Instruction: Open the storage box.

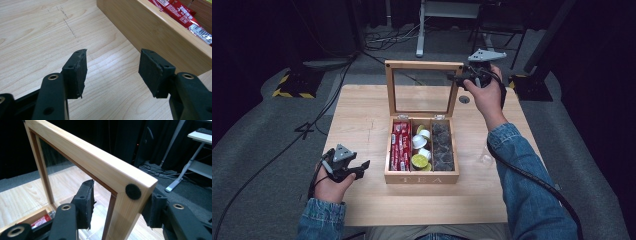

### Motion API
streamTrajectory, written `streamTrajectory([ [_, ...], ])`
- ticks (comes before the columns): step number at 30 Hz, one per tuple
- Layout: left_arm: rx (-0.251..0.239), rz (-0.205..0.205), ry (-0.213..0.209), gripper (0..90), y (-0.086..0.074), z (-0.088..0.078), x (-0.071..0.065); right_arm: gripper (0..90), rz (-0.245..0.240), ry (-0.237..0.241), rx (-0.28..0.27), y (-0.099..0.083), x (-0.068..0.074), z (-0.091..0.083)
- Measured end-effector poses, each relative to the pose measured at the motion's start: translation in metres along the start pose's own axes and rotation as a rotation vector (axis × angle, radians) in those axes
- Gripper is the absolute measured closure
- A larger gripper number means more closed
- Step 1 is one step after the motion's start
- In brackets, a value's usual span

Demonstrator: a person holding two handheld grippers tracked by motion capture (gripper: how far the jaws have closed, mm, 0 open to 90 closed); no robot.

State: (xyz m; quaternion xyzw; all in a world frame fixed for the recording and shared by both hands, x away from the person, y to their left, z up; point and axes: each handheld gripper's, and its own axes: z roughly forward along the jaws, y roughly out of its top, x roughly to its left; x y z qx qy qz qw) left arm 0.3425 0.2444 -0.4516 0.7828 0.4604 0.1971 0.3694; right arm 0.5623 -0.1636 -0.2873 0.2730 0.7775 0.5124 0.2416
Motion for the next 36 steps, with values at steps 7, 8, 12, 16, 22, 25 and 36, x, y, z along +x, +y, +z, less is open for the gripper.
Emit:
streamTrajectory([
  [7,0.004,-0.002,-0.008,40.2,0.000,0.003,-0.001,45.8,0.037,-0.025,-0.001,-0.003,-0.003,0.012],
  [8,0.003,-0.001,-0.009,40.1,0.001,0.003,-0.001,45.8,0.039,-0.028,0.004,-0.004,-0.004,0.013],
  [12,0.003,0.004,-0.012,40.1,0.001,0.004,-0.001,44.9,0.055,-0.035,0.010,-0.007,-0.004,0.017],
  [16,0.005,0.001,-0.014,39.9,0.002,0.005,-0.002,43.6,0.056,-0.041,0.033,-0.012,-0.004,0.022],
  [22,0.006,0.011,-0.017,39.5,0.003,0.007,-0.002,40.1,0.077,-0.049,0.045,-0.017,-0.005,0.030],
  [25,0.003,0.005,-0.016,39.5,0.003,0.006,-0.002,39.5,0.083,-0.054,0.050,-0.019,-0.005,0.033],
  [36,0.011,0.003,-0.015,39.3,0.000,0.006,0.001,37.1,0.117,-0.047,0.069,-0.034,-0.008,0.044],
])
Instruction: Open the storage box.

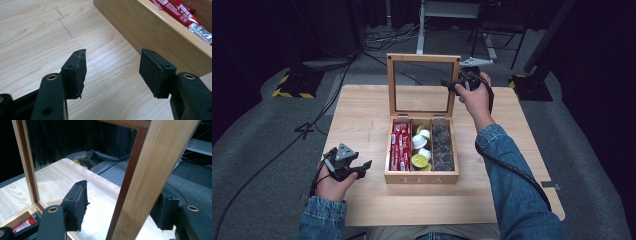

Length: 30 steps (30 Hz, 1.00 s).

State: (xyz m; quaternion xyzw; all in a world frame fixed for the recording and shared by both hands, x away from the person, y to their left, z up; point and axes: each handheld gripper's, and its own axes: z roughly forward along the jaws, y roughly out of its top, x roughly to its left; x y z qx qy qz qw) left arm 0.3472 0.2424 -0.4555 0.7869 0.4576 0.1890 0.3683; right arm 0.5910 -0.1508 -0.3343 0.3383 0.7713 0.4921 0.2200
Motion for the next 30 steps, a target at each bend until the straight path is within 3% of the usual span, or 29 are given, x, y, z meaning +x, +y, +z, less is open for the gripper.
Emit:
streamTrajectory([
  [14,0.012,0.000,-0.004,39.3,-0.002,0.003,0.001,30.2,0.037,0.006,0.048,-0.022,-0.003,0.013],
  [24,0.018,-0.007,-0.008,39.2,-0.003,0.005,0.002,22.1,0.033,0.009,0.078,-0.024,-0.001,0.018],
  [30,0.026,-0.006,-0.016,38.6,-0.002,0.006,0.002,18.9,0.043,0.002,0.073,-0.024,-0.003,0.011],
])
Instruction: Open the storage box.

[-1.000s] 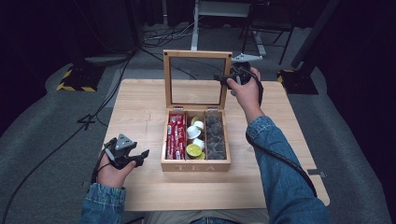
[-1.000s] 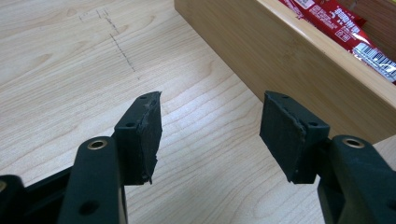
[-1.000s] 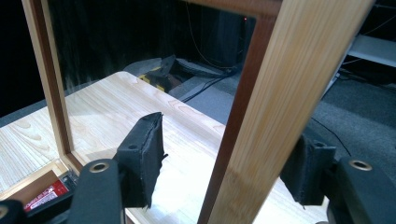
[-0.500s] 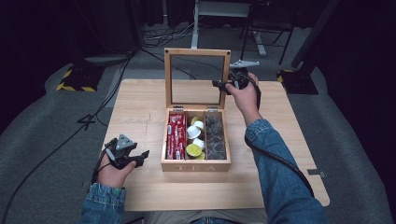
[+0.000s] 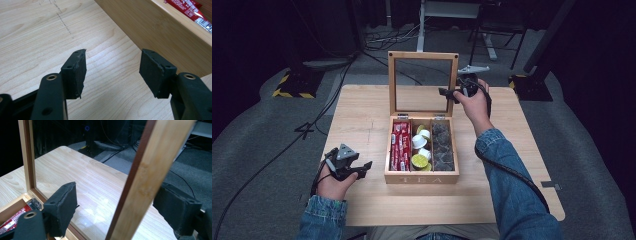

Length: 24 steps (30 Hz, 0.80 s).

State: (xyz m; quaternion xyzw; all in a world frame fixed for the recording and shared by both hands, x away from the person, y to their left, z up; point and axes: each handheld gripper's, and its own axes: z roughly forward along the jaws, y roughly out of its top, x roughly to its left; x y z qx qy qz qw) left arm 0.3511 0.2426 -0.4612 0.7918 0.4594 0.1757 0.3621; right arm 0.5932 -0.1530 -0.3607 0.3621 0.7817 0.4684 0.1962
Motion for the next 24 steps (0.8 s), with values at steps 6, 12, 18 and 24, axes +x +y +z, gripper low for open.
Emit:
streamTrajectory([
  [6,-0.001,-0.007,-0.002,38.2,0.000,0.000,0.001,16.3,0.007,0.006,0.006,0.001,-0.006,-0.015],
  [12,0.003,-0.008,-0.008,38.1,0.002,0.003,-0.001,15.2,0.000,0.038,-0.002,0.002,-0.008,-0.037],
  [18,0.003,-0.005,-0.015,38.0,0.006,0.006,-0.002,15.3,-0.011,0.050,0.034,-0.003,-0.007,-0.055],
  [24,0.012,0.007,-0.023,37.9,0.008,0.011,-0.002,15.6,0.009,0.104,0.007,-0.014,0.000,-0.077],
])
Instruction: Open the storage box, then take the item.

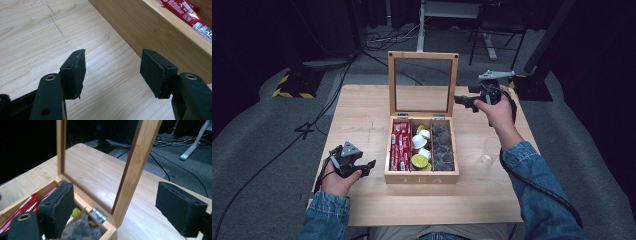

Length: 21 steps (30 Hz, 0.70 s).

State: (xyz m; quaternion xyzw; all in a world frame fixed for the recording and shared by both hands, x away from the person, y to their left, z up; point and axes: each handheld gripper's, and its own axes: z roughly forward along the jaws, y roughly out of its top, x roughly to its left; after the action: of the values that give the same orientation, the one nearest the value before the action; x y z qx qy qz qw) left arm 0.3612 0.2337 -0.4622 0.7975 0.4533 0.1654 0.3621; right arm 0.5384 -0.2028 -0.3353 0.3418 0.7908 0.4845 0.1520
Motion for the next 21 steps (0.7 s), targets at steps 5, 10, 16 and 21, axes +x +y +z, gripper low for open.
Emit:
streamTrajectory([
  [5,0.002,-0.003,0.000,37.9,0.000,0.001,0.000,16.4,-0.015,0.036,-0.012,-0.009,0.010,-0.015],
  [10,0.011,0.002,-0.005,37.5,-0.003,0.002,-0.001,20.8,-0.044,0.063,0.004,-0.020,0.023,-0.025],
  [16,0.033,-0.003,-0.006,36.3,-0.010,0.002,-0.001,24.8,-0.075,0.077,0.034,-0.035,0.040,-0.029],
  [21,0.069,-0.006,-0.012,35.5,-0.018,0.004,-0.001,28.8,-0.099,0.092,0.087,-0.046,0.051,-0.020],
])
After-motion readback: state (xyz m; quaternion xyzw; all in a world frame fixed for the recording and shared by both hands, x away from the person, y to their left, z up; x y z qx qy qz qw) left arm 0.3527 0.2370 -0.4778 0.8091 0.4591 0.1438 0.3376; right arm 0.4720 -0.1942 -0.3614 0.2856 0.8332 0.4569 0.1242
